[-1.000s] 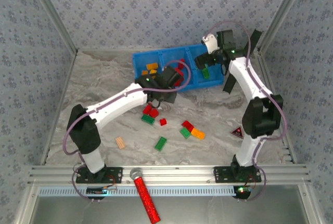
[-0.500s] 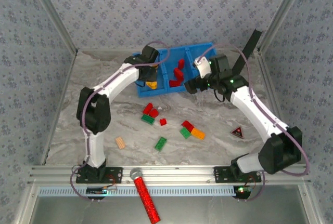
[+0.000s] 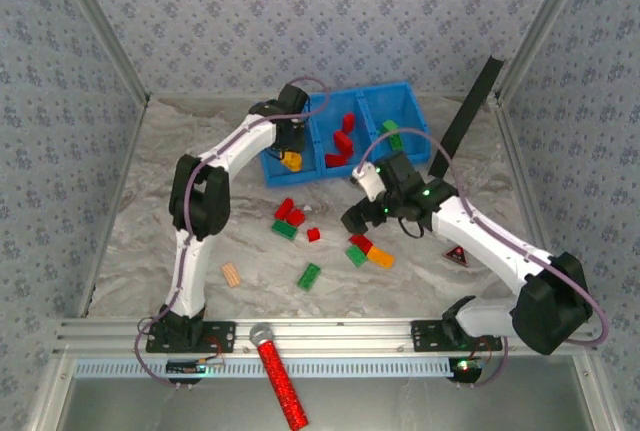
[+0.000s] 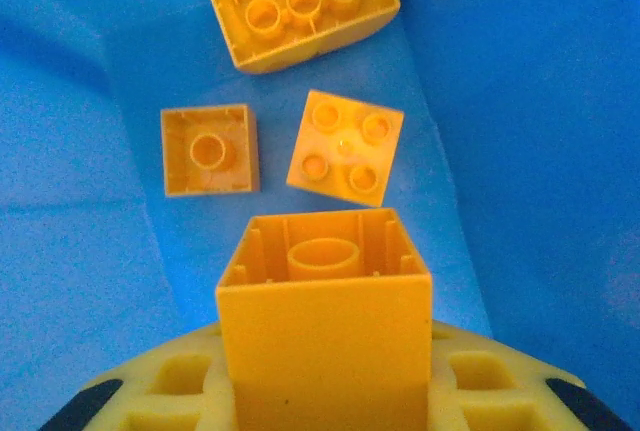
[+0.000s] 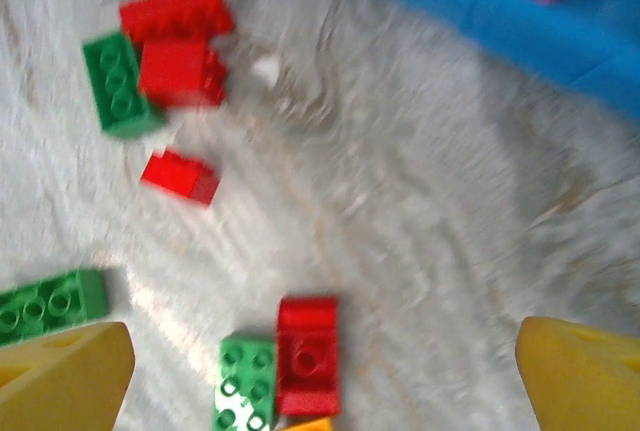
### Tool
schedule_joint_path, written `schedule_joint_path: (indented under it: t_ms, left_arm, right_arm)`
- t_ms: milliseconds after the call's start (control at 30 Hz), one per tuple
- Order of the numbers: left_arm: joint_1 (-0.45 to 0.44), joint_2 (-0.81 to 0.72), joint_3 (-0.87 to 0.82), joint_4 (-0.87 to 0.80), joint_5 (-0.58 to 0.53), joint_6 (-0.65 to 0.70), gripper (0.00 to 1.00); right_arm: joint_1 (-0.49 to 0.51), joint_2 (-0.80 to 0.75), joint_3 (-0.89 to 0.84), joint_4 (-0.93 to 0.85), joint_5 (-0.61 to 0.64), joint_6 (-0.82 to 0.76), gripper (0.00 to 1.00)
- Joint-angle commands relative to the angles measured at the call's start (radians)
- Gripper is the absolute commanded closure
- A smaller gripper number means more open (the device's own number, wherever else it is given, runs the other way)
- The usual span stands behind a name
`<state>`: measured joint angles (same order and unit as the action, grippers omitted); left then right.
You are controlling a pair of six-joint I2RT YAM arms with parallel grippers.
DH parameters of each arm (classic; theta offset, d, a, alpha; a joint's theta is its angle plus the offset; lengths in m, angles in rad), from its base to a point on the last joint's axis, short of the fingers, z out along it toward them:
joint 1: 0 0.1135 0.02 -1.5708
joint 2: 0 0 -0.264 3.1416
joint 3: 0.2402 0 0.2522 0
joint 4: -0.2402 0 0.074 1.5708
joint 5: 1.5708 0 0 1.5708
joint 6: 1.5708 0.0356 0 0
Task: Sort the legos into containers by color
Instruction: Place the lego in the container.
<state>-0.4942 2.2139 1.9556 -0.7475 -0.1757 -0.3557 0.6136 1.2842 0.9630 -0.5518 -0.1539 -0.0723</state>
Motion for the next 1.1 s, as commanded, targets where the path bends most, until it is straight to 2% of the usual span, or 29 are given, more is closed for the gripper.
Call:
schedule_joint_path:
  t_ms: [0, 200, 567, 800, 1067]
  left_arm:
    - [0.006, 0.028, 0.05, -0.015, 0.015, 0.004, 0.86]
    - [0.006, 0.038, 0.055, -0.016, 0.007, -0.008, 0.76]
    - [0.006, 0.025, 0.06, -0.018, -0.001, -0.011, 0.6]
    - [0.007, -0.014, 0.07, -0.022, -0.006, 0.002, 0.54]
    - [0.006, -0.093, 0.061, -0.036, -0.009, 0.015, 0.53]
  right_arm:
    - [0.028, -0.016, -0.054, -0.021, 0.019, 0.077, 0.0]
    - [0.059, -0.006, -0.143, 0.038, 0.035, 0.14, 0.03]
    - [0.074, 0.047, -0.15, 0.038, 0.076, 0.16, 0.03]
    - [0.072, 0.081, -0.129, 0.002, 0.086, 0.179, 0.03]
    - [0.074, 0.119, -0.12, -0.018, 0.08, 0.195, 0.03]
